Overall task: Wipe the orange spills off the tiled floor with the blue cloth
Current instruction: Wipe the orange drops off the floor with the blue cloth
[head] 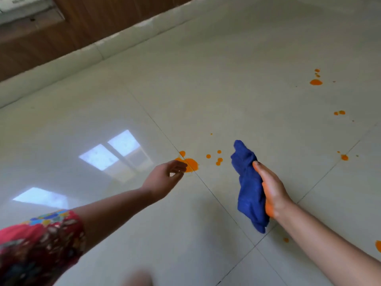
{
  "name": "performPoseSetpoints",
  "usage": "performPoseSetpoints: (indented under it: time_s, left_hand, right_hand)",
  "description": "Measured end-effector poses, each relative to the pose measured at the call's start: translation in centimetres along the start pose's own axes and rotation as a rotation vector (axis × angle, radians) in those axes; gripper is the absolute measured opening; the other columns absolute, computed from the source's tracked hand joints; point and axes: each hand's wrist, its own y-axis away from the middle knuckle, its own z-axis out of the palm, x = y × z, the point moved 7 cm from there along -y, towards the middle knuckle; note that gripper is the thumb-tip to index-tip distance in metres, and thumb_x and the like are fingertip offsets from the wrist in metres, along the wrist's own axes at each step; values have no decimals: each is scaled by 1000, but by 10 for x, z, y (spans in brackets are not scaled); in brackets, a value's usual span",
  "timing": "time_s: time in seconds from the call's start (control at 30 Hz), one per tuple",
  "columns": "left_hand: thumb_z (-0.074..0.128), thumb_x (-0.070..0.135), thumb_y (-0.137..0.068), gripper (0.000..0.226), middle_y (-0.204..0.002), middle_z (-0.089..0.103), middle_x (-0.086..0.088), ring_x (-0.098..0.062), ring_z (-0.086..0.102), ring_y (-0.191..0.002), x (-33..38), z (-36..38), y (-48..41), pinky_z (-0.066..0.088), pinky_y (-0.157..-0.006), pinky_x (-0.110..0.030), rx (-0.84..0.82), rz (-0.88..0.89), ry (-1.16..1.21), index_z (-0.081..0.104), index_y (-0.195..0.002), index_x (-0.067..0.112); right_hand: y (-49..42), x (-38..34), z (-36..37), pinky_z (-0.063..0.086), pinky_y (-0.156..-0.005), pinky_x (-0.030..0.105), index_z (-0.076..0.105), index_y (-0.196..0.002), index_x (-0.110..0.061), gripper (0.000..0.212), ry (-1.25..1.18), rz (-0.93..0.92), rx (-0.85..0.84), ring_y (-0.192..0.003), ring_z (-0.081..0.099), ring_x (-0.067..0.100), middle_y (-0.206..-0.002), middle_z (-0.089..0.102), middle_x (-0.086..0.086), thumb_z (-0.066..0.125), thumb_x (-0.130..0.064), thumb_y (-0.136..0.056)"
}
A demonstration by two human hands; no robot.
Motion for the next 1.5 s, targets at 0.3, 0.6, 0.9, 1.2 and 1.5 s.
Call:
performPoseSetpoints:
  time_s: [0.3,0.6,0.9,1.2,1.5]
  left_hand:
    - [55,17,-92,39,-137,55,1,-21,49,-126,-82,-1,-63,32,-103,-23,196,115,-207,57,-131,18]
    - [34,35,-97,57,-162,14,10,-12,9,-149,-125,9,-77,10,-121,-36,217,132,-379,23,-152,27]
    - [29,43,-98,58,-162,10,12,-7,0,-149,-130,13,-82,3,-122,-36,199,100,-432,18,-153,29]
    - [28,42,-98,58,-162,15,9,-10,3,-150,-128,14,-82,2,-122,-36,217,93,-450,20,-153,26]
    - [28,42,-98,59,-161,17,5,-13,8,-150,-126,15,-81,5,-122,-37,237,78,-477,21,-153,21]
  right_hand:
    - [-32,3,18,26,-111,29,58,-127,-25,30,338,-33,370,-129,43,8,-137,53,-11,40,-29,-103]
    - [-95,47,27,2,-115,54,8,-153,-35,70,1511,-46,738,-150,7,22,-163,4,-9,5,-60,-88]
    - [-104,48,41,28,-108,42,31,-151,-24,55,1885,-466,223,-143,31,18,-159,25,-4,27,-40,-99]
    - [-190,-6,35,17,-117,47,24,-153,-27,58,1722,-245,551,-148,20,22,-161,20,-4,18,-45,-98]
    - [-177,-23,-2,21,-114,48,31,-150,-31,53,1753,-313,476,-146,24,20,-160,24,-8,21,-43,-100]
